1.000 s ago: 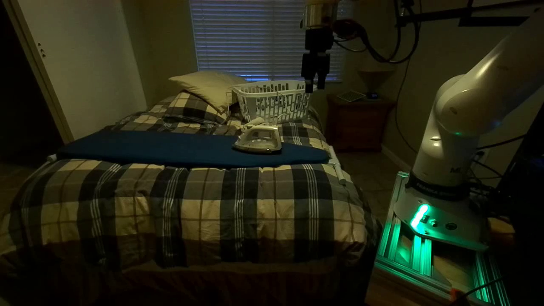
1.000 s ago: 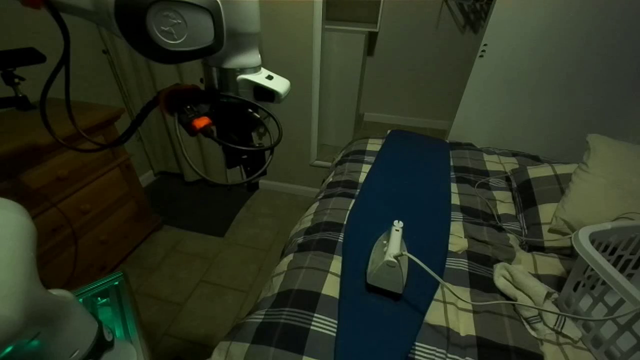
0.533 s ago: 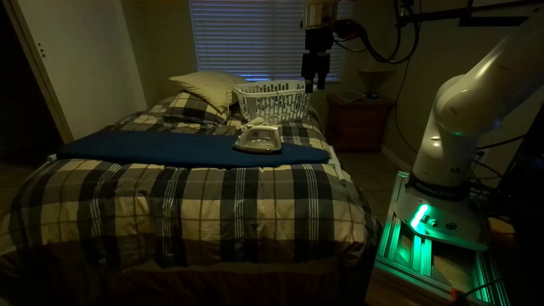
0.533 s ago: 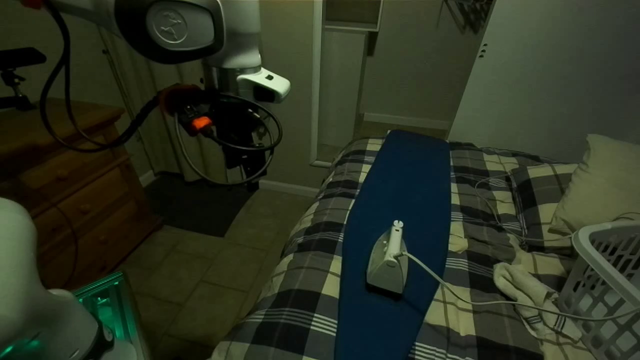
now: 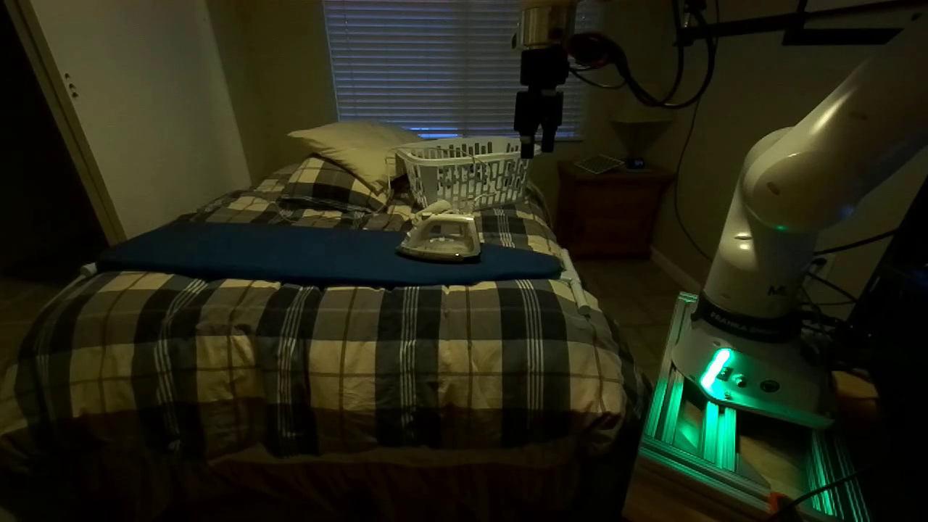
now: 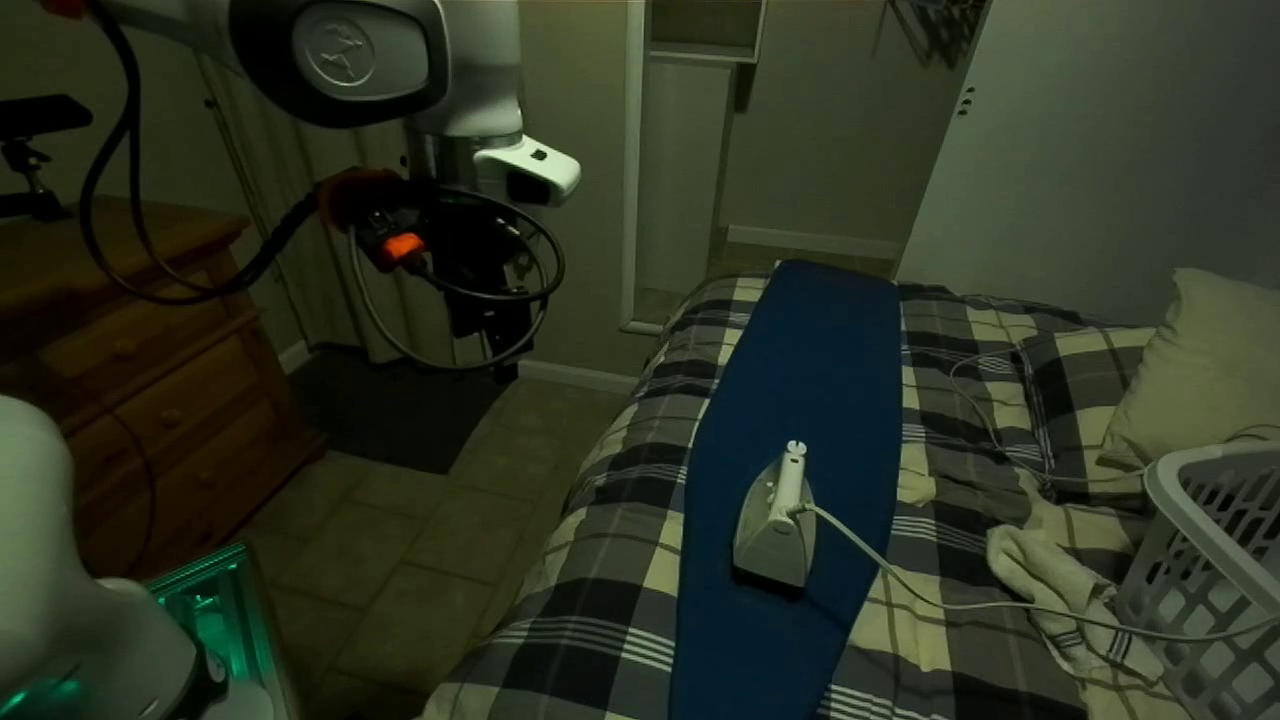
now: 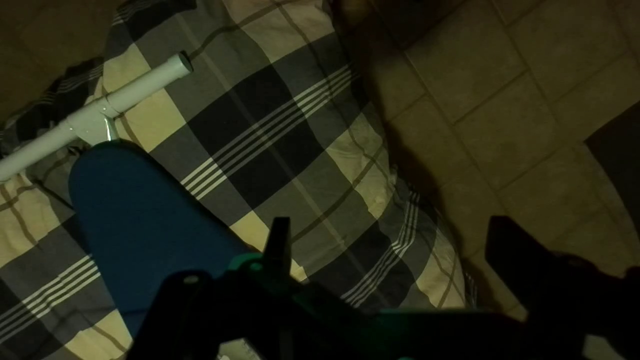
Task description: Turn the iron to the left.
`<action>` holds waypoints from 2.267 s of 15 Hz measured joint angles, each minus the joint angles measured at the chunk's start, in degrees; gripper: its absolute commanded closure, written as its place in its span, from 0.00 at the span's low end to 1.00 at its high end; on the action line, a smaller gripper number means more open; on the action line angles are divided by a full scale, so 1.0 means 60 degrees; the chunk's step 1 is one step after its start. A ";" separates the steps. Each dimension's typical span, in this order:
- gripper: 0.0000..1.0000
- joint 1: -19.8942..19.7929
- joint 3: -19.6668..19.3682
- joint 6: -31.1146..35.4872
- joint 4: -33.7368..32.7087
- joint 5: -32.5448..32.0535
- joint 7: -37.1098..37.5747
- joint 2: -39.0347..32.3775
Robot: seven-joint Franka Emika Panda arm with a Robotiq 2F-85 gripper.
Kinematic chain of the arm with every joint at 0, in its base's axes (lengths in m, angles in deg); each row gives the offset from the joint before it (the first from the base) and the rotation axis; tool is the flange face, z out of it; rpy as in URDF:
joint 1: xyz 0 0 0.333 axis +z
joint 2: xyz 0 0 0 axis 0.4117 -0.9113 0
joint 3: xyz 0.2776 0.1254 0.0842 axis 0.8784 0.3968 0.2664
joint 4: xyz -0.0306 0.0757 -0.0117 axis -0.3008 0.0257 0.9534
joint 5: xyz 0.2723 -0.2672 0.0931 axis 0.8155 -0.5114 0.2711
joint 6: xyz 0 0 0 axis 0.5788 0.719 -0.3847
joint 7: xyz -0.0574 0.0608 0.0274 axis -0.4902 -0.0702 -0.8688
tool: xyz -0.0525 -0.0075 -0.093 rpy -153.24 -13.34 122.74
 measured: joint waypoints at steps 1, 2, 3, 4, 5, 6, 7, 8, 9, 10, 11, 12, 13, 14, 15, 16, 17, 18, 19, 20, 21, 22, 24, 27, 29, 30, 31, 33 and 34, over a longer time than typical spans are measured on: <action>0.00 0.0000 0.0000 0.0000 0.0000 0.0000 0.0000 0.0000; 0.00 0.0000 0.0000 0.0000 0.0000 0.0000 0.0000 0.0000; 0.00 0.0000 0.0000 0.0000 0.0000 0.0000 0.0000 0.0000; 0.00 0.0000 0.0000 0.0000 0.0000 0.0000 0.0000 0.0000; 0.00 0.0000 0.0000 0.0000 0.0000 0.0000 0.0000 0.0000; 0.00 0.0000 0.0000 0.0000 0.0000 0.0000 0.0000 0.0000; 0.00 0.0000 0.0000 0.0000 0.0000 0.0000 0.0000 0.0000; 0.00 0.0000 0.0000 0.0000 0.0000 0.0000 0.0000 0.0000; 0.00 -0.0041 -0.0022 0.0000 0.0000 -0.0009 0.0047 -0.0028; 0.00 -0.0166 -0.0096 0.0071 0.0006 -0.0126 0.0060 -0.0118; 0.00 -0.0348 -0.0236 0.0224 0.0015 -0.0316 0.0036 -0.0272; 0.00 -0.0539 -0.0435 0.0474 0.0016 -0.0509 -0.0062 -0.0489; 0.00 -0.0709 -0.0658 0.0883 0.0017 -0.0709 -0.0250 -0.0743; 0.00 -0.0838 -0.0869 0.1407 0.0016 -0.0883 -0.0517 -0.1024; 0.00 -0.0912 -0.1032 0.1972 0.0015 -0.1008 -0.0774 -0.1280; 0.00 -0.0947 -0.1145 0.2636 0.0014 -0.1167 -0.1049 -0.1540; 0.00 -0.0951 -0.1195 0.3291 0.0013 -0.1270 -0.1313 -0.1781; 0.00 -0.0926 -0.1197 0.3916 0.0003 -0.1311 -0.1578 -0.1998; 0.00 -0.0865 -0.1173 0.4478 -0.0016 -0.1317 -0.1833 -0.2185; 0.00 -0.0817 -0.1109 0.4925 -0.0048 -0.1372 -0.1934 -0.2357; 0.00 -0.0784 -0.1037 0.5187 -0.0081 -0.1446 -0.1935 -0.2505; 0.00 -0.0765 -0.0981 0.5299 -0.0113 -0.1484 -0.1935 -0.2613; 0.00 -0.0757 -0.0957 0.5347 -0.0162 -0.1501 -0.1936 -0.2695; 0.00 -0.0758 -0.0958 0.5348 -0.0179 -0.1506 -0.1941 -0.2696; 0.00 -0.0758 -0.0958 0.5348 -0.0182 -0.1506 -0.1942 -0.2696; 0.00 -0.0758 -0.0958 0.5348 -0.0182 -0.1506 -0.1942 -0.2696; 0.00 -0.0758 -0.0958 0.5348 -0.0182 -0.1507 -0.1942 -0.2696; 0.00 -0.0770 -0.0977 0.5338 -0.0181 -0.1505 -0.1940 -0.2719; 0.00 -0.0797 -0.1052 0.5338 -0.0185 -0.1505 -0.1964 -0.2791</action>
